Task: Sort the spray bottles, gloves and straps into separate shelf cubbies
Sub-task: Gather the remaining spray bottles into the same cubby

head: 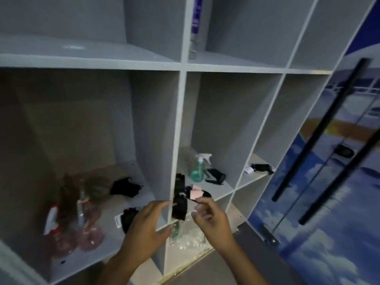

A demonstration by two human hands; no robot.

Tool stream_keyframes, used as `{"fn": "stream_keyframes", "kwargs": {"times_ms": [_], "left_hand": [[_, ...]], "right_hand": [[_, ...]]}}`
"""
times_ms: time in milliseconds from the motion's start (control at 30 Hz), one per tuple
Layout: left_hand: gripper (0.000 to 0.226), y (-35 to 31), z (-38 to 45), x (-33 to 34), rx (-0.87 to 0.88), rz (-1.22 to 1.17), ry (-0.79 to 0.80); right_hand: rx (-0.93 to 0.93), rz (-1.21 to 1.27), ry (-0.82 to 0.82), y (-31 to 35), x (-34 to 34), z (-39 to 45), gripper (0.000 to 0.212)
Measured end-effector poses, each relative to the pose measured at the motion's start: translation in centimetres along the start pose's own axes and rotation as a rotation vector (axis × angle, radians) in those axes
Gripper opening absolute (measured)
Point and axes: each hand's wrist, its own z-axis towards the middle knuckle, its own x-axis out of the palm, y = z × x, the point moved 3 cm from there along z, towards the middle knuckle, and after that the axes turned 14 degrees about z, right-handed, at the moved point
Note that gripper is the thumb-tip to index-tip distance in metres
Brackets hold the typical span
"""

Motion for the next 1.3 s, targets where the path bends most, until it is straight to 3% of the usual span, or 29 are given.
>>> {"fn": "stream_keyframes", "kwargs": {"times_ms": [267,400,567,667,767,833,967,1167,1300], "left_hand": [[0.052,-10.5,7.3,5.1,-0.054,-0.184,0.047],[0.028,-13.0,12.1,8.3,-0.193,-0.266,0.047],[0.027,-13.1,15.2,12.3,-0.467,-0.32,-0.007],[0.022,-12.6,16.1,14.2,-0.462,-0.211,0.065],[0.024,-11.6,16.5,14.9,-0.565,-0.307,0.044],[0.024,-10.7,16.6,14.4,-0.655,-0.36,-0.017],[0.029,-9.8,16.4,13.0,-0.682,-0.305,-0.033],[0.03,-9.2,17.1,11.5,-0.606,-0.306,-0.026],[0.032,-9.3,17.2,10.0,-0.538,-0.336,-0.056]], "right_hand": [[-0.042,0.018,-0.107,-1.5,-11.7,5.9,0.034],[-0.028,-0.007,-0.067,-5.7,-15.4,14.8,0.038],[-0.064,-0.128,-0.013,-11.4,-16.7,28.0,0.037],[-0.05,-0.206,0.014,-14.8,-15.7,34.4,0.05],[-0.015,-0.307,0.115,-17.8,-13.9,38.5,0.062],[0.012,-0.355,0.167,-18.6,-12.8,39.6,0.052],[0.002,-0.354,0.235,-20.0,-11.4,40.5,0.012],[-0.041,-0.282,0.263,-17.7,-11.5,38.8,0.016],[-0.139,-0.198,0.392,-13.0,-12.9,35.0,0.01]]}}
